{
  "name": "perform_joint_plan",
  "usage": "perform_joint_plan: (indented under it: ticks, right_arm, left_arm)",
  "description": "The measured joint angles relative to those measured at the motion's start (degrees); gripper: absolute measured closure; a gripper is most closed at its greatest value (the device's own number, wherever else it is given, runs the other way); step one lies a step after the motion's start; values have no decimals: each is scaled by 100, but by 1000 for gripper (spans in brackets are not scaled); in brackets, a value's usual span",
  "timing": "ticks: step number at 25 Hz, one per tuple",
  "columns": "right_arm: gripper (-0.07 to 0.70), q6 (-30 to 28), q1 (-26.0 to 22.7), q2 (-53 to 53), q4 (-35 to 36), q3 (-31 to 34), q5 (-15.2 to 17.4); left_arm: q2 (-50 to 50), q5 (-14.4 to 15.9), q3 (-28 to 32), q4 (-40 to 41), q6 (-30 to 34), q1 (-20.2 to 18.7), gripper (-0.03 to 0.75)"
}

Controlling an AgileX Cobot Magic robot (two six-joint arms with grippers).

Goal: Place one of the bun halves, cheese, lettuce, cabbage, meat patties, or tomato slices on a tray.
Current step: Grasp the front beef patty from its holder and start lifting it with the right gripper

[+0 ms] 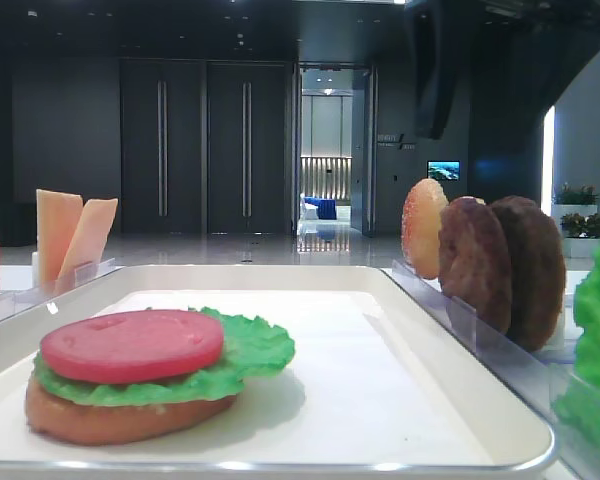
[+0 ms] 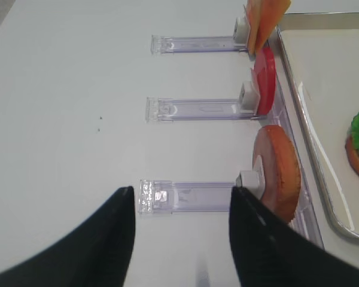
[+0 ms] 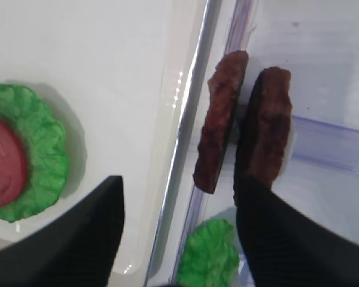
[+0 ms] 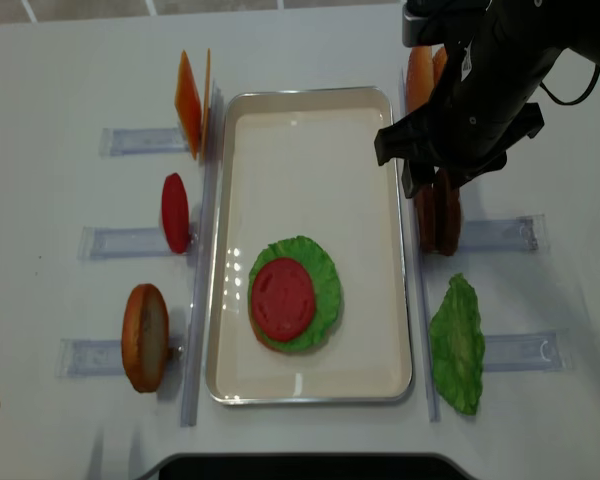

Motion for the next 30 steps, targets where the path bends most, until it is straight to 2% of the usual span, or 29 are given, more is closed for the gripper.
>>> perform_joint_plan:
  ticks: [5, 13, 30]
  right_arm:
    - [232, -11, 0, 51, 0, 0, -155]
    - [205, -116, 0, 296, 0, 0, -186]
    - [197, -136, 0, 518, -169, 0, -335]
  left_arm:
    - [0, 0, 0, 0, 0, 0, 325]
    - [0, 0, 0, 0, 0, 0, 325]
    - [0, 0, 0, 0, 0, 0, 325]
